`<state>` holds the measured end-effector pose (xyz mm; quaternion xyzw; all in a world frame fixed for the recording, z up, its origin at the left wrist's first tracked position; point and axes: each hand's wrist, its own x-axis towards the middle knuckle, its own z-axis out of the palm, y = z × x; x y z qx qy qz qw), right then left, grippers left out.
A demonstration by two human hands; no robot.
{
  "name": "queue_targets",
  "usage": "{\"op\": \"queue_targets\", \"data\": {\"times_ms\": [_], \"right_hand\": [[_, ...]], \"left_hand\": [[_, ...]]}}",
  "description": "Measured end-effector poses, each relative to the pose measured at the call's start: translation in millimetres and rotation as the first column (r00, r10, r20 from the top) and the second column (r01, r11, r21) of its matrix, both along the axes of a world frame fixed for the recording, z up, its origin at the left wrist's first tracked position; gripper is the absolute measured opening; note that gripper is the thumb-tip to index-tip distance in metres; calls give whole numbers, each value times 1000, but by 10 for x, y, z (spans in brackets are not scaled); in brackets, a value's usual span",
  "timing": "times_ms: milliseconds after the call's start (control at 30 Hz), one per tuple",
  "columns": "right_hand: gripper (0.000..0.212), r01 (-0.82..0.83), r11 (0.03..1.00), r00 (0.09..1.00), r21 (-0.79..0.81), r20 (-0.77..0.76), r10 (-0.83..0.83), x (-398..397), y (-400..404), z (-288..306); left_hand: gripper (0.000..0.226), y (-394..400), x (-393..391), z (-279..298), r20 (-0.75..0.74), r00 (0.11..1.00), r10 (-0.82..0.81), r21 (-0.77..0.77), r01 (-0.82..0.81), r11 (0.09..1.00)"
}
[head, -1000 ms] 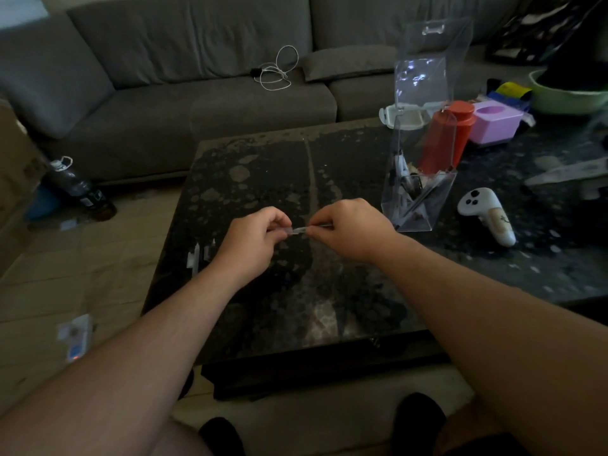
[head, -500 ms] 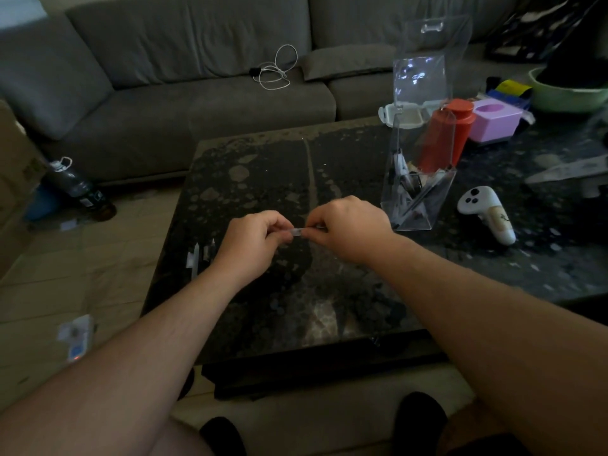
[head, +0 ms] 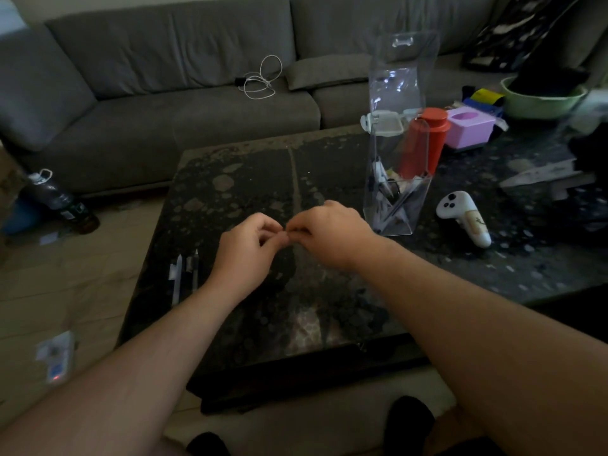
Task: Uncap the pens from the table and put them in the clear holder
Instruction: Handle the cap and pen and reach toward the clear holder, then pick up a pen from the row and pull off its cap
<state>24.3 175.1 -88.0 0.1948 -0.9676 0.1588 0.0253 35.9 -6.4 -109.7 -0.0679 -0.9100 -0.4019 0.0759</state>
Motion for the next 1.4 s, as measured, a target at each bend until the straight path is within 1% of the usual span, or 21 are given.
{"op": "queue_targets", "data": {"times_ms": [33,100,167,233,300,333,400,500,567,633,667,733,800,867,967,1033,1067,1133,1233,1300,1400], "right_hand": [[21,-6,998,999,-63,-36,4,-4,27,27],[16,-16,969,993,-247,-120,-14,-4,104,164],[8,32,891,966,-453,-217,-144,3,222,379],[6,94,787,862,-610,-345,-371,16,398,607],[7,122,688,732,-715,-403,-549,21,630,743],[11,144,663,687,-735,-408,-601,23,742,763],[11,245,652,663,-717,-367,-653,28,938,702],[7,378,715,727,-588,-290,-623,-4,1108,465],[4,455,773,761,-442,-259,-595,-54,1153,315],[20,521,796,768,-308,-239,-595,-77,1141,244],[28,529,805,773,-270,-239,-588,-77,1126,232],[31,507,834,791,-217,-266,-551,-72,1109,220],[25,486,862,810,-142,-297,-505,-64,1137,185],[24,479,872,817,-100,-314,-485,-46,1159,153],[30,470,870,787,-145,-378,-488,-3,1115,154],[32,391,901,786,-189,-441,-433,33,1018,188],[31,325,922,813,-208,-436,-385,46,945,207],[28,208,953,889,-220,-363,-278,69,746,202],[28,136,975,967,-176,-191,-170,73,405,64],[30,99,988,990,-121,-93,-110,80,181,-53],[34,22,999,999,-43,32,-21,85,-146,-189]], "left_hand": [[7,20,-8,21,-5,1000,25,76,-25,997],[7,71,-22,59,-9,1000,26,176,-24,984],[6,150,-12,83,-10,1000,-10,190,11,982],[5,225,1,74,3,999,-53,121,53,991],[6,296,20,63,16,994,-109,28,109,994],[8,325,28,61,12,991,-136,-8,136,991],[11,374,36,58,-7,983,-183,-48,183,982],[14,419,36,43,12,973,-231,-93,231,968],[15,431,34,22,9,969,-249,-145,247,958],[15,445,26,-4,-10,963,-270,-196,263,945],[16,454,23,-13,-9,960,-279,-213,271,939],[16,480,10,-27,-3,958,-288,-230,280,932],[16,528,-5,-40,1,957,-292,-220,285,933],[15,598,-19,-48,-6,959,-282,-199,275,941],[14,715,-46,-50,-21,967,-253,-170,246,954],[14,763,-61,-47,-8,969,-245,-161,241,957],[14,765,-66,-41,3,970,-241,-159,239,958],[12,722,-89,-43,5,974,-227,-179,225,958],[13,511,-163,-74,7,990,-139,-275,136,952],[13,255,-232,-85,14,999,-51,-317,53,947],[14,-296,-331,-75,69,994,79,-330,-52,943]]}}
